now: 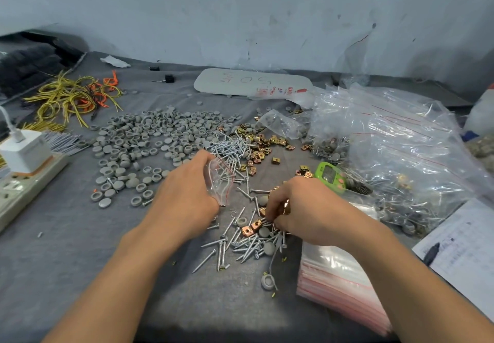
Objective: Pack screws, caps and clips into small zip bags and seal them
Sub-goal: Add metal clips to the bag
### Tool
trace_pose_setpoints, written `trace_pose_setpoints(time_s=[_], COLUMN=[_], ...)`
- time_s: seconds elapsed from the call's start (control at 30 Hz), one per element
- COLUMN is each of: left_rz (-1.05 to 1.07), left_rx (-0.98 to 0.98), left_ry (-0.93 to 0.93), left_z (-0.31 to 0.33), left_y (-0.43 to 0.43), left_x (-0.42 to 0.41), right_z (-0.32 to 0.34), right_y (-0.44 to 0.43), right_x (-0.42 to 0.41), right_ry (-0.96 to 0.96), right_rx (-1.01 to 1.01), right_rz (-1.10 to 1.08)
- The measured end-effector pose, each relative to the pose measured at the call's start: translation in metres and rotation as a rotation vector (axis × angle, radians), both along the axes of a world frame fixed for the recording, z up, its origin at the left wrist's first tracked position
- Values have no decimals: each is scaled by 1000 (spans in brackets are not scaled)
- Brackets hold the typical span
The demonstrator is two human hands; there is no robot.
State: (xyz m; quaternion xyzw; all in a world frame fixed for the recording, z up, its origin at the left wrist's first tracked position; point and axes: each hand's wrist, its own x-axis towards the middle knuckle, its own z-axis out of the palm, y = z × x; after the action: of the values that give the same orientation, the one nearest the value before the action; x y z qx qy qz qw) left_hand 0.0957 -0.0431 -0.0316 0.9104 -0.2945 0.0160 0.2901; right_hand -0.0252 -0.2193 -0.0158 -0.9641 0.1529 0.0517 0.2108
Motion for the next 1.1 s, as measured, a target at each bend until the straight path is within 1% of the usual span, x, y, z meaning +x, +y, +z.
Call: trace_pose_setpoints(time_s=[0.2, 0.3, 0.4, 0.57, 0.67, 0.73, 0.87, 1.0, 1.1], left_rz=[15, 13, 2, -22, -29, -31, -32, -16, -7], left_rx=[16, 19, 10, 8, -2, -9, -20, -16, -25], left_ry=[9, 5, 1, -11, -15, -23, -20, -16, -17], left_z=[0, -1, -1, -3, -4, -4, -5, -4, -5], left_y=[1, 1, 0, -1, 0, 1, 3, 4, 5], left_x=[1, 1, 0, -1, 0, 0, 0, 1, 3], right_z=[-5, -9, -10, -12, -12, -13, -15, -16, -14], right_y=[-6, -8, -9, -6, -7, -8, -12, -15, -16], right_x=[-3, -3, -2, -1, 3, 4, 6, 10, 16], right_ry=[-48, -128, -167, -202, -228, -216, -229, -150, -181], right_rx=[51, 71, 121, 310, 450, 481, 341, 14, -43], right_rz=[3, -67, -105, -99, -137, -160, -194, -152, -206])
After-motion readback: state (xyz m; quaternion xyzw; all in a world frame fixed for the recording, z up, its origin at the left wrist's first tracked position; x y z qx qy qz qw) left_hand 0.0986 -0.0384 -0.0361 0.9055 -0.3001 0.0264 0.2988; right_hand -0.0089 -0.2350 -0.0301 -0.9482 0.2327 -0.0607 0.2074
